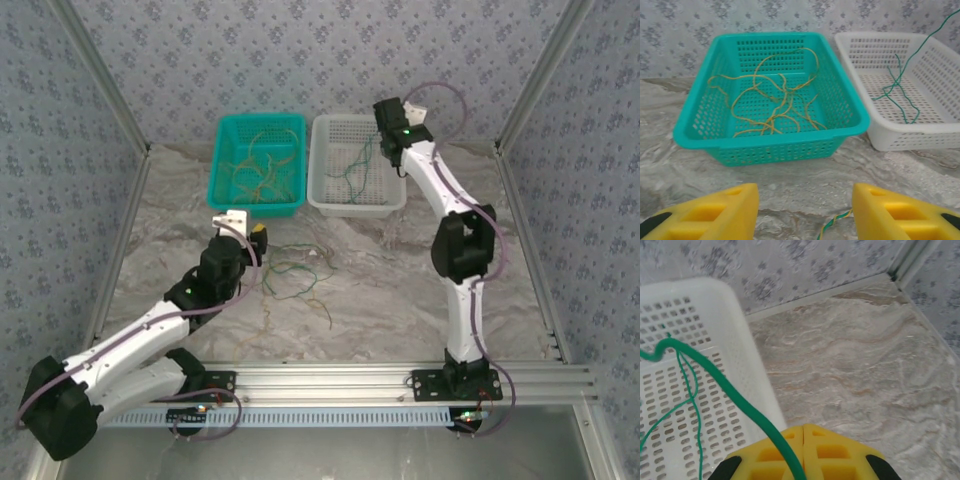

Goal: Untangle the cables

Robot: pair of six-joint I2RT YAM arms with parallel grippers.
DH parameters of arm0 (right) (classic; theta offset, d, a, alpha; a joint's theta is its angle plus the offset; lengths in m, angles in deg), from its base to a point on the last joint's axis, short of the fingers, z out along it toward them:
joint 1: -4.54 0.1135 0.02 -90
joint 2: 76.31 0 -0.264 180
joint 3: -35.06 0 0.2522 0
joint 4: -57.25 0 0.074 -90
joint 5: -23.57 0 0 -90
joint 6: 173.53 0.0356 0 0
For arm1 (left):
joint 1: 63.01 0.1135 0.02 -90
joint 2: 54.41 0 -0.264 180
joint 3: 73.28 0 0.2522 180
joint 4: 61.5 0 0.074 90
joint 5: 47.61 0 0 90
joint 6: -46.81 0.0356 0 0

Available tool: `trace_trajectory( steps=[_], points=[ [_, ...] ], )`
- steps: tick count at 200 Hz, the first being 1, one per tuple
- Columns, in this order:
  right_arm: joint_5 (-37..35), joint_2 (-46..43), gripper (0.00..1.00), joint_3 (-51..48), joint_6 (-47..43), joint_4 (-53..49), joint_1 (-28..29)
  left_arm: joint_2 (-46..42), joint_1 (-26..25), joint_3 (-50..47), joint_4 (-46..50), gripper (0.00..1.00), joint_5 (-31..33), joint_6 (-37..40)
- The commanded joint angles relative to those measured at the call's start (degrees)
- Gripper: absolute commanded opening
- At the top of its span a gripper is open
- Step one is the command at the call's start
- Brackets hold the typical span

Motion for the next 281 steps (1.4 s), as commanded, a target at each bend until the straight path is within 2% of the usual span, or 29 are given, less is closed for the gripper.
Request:
trace_trajectory(
  steps=[1, 75, 128, 169, 209, 217, 232, 241, 248, 259, 281],
  points=[
    [-1.6, 6.2, 0.0, 7.3, -0.8, -7.9, 1.4, -0.6, 0.0, -0.4, -0.1, 0.52, 3.1, 0.0],
    [16.3, 13.3, 0.0, 7.3, 2.5, 0.5, 0.1, 6.6, 0.1, -0.1, -3.4, 0.52, 1.2, -1.1],
    [17.8, 18.2, 0.0, 8.7, 3.0, 1.3, -0.2, 10.2, 0.1, 0.1, -6.0, 0.52, 0.4, -2.2],
    [18.6, 19.7, 0.06, 9.1, 3.8, 1.9, -0.4, 12.7, 0.1, 0.5, -7.3, 0.52, -0.4, -2.6],
    [15.9, 16.1, 0.06, 9.5, 3.2, 1.0, 0.5, 13.2, 0.1, 0.9, -7.3, 0.52, -0.3, -2.9],
    [16.1, 15.0, 0.09, 8.9, 3.0, 1.7, 0.5, 13.1, 0.1, 0.9, -7.3, 0.52, -0.1, -2.8],
    [18.3, 13.6, 0.28, 9.7, 3.1, 0.8, 0.4, 12.7, 0.1, 0.9, -7.2, 0.52, 0.2, -2.6],
    [19.1, 13.1, 0.35, 10.7, 2.9, -0.3, 0.2, 12.4, 0.2, 0.9, -7.0, 0.52, 0.5, -2.4],
    [18.8, 12.5, 0.41, 11.5, 2.5, -1.4, 0.3, 12.1, 0.1, 0.9, -6.8, 0.52, 1.0, -2.4],
    [17.5, 11.1, 0.57, 12.2, 2.3, -3.0, 0.5, 11.7, 0.1, 0.9, -6.9, 0.53, 1.4, -2.1],
    [16.2, 7.4, 0.62, 12.3, 0.7, -4.5, 1.1, 11.3, 0.2, 1.0, -6.7, 0.53, 2.3, -1.4]
  ],
)
